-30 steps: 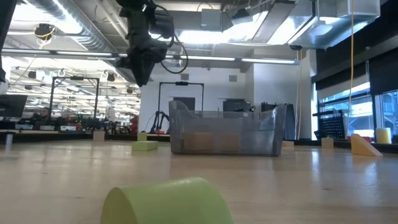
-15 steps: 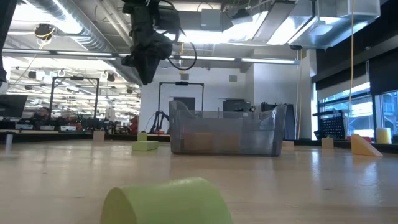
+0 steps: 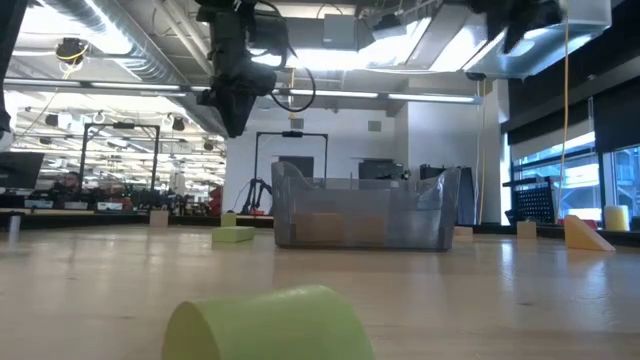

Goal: Sort & place blocks by color
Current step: Put the orange block into the black bin

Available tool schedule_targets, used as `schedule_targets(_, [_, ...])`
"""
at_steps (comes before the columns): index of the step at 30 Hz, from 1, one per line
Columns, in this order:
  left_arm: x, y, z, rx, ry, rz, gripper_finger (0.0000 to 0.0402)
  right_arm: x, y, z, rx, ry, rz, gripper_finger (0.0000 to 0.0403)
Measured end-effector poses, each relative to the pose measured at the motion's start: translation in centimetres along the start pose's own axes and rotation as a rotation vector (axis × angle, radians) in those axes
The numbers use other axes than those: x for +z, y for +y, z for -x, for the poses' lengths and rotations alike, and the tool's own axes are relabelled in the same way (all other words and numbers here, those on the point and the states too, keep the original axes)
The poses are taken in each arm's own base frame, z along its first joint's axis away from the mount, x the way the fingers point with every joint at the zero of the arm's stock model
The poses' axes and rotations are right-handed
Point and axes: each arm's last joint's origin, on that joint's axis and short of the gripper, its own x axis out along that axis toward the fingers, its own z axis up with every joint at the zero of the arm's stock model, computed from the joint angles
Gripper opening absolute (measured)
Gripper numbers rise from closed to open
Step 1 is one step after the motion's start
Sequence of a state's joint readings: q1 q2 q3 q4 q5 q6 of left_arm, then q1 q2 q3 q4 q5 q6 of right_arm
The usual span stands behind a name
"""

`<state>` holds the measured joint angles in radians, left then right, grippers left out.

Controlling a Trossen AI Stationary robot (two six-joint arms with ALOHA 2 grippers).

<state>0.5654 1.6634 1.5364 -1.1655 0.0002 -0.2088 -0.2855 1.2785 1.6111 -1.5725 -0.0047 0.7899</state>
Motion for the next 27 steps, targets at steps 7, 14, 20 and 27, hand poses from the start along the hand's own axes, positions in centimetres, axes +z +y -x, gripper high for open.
schedule_targets(7, [0.0,0.0,0.0,-0.001,0.001,0.008,0.0082,-3.9,-4.1,0.9,0.013,-0.071,-0.209,0.0175])
schedule_targets(14, [0.0,0.0,0.0,-0.001,0.001,0.024,0.0082,-6.1,-6.3,-2.2,-0.067,-0.011,-0.320,0.0175])
schedule_targets(20, [0.0,0.0,0.0,-0.001,0.000,0.025,0.0082,-6.6,-6.9,-6.3,-0.179,0.068,-0.322,0.0175])
schedule_targets(27, [0.0,0.0,0.0,-0.002,-0.004,0.025,0.0082,-6.6,-7.0,-11.0,-0.191,0.083,-0.275,0.0175])
